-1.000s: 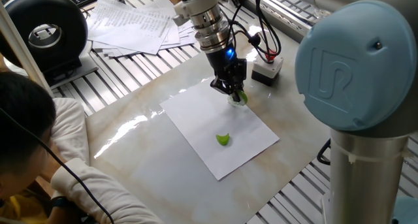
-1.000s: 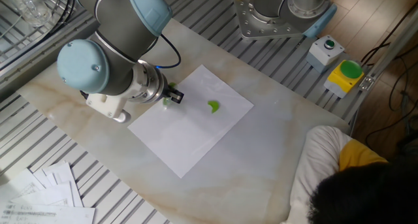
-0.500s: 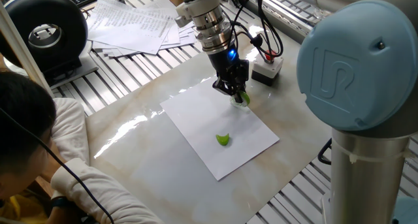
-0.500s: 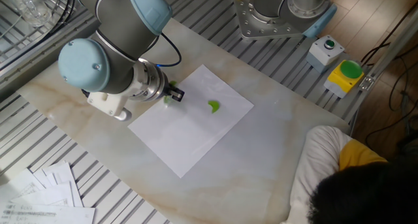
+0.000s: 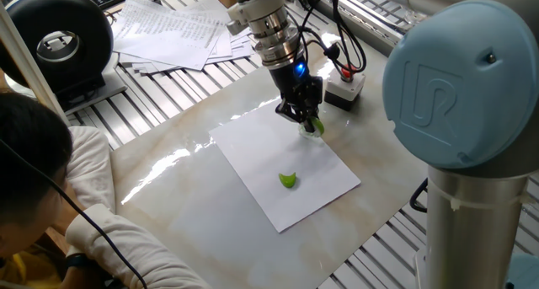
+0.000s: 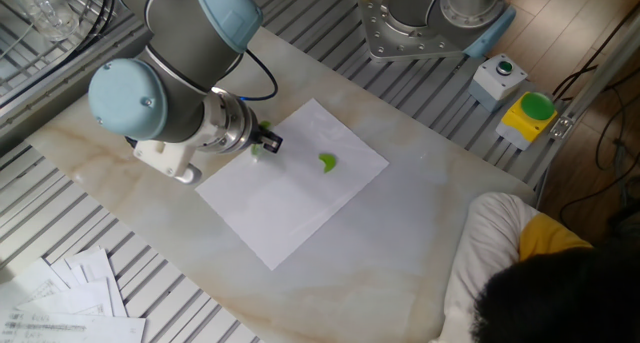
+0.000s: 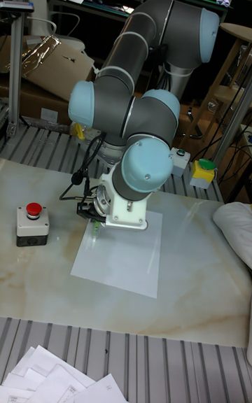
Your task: Use the correction tape on paper
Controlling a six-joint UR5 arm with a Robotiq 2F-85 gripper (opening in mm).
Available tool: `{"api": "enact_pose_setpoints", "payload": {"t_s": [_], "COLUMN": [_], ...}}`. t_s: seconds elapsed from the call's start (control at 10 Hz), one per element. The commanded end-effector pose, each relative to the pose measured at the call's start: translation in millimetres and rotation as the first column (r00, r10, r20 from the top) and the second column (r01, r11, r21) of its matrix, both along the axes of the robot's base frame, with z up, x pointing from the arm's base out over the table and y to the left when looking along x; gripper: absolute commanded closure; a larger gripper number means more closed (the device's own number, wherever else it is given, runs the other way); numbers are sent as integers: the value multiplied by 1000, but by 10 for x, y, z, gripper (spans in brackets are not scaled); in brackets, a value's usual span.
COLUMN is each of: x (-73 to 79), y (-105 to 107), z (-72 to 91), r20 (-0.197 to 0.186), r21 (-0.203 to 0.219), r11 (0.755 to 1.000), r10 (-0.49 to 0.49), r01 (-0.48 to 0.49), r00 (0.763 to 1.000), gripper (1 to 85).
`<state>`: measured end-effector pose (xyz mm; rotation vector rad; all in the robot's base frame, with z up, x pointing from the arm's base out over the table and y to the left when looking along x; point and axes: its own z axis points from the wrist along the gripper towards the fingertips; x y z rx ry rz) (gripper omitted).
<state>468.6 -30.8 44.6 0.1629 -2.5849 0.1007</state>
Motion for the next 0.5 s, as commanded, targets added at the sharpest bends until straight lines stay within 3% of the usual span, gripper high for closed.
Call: {"api": "enact_pose_setpoints", "payload": {"t_s": [0.0, 0.4], "x": [80, 303], "y": [5, 72], "z": [44, 79], "r20": [8, 17], "r21": [10, 25], "r11": [1000, 1000], "r10": [1, -6], "r01": [-1, 6], "r00": [1000, 1000], "gripper": [847, 847]}}
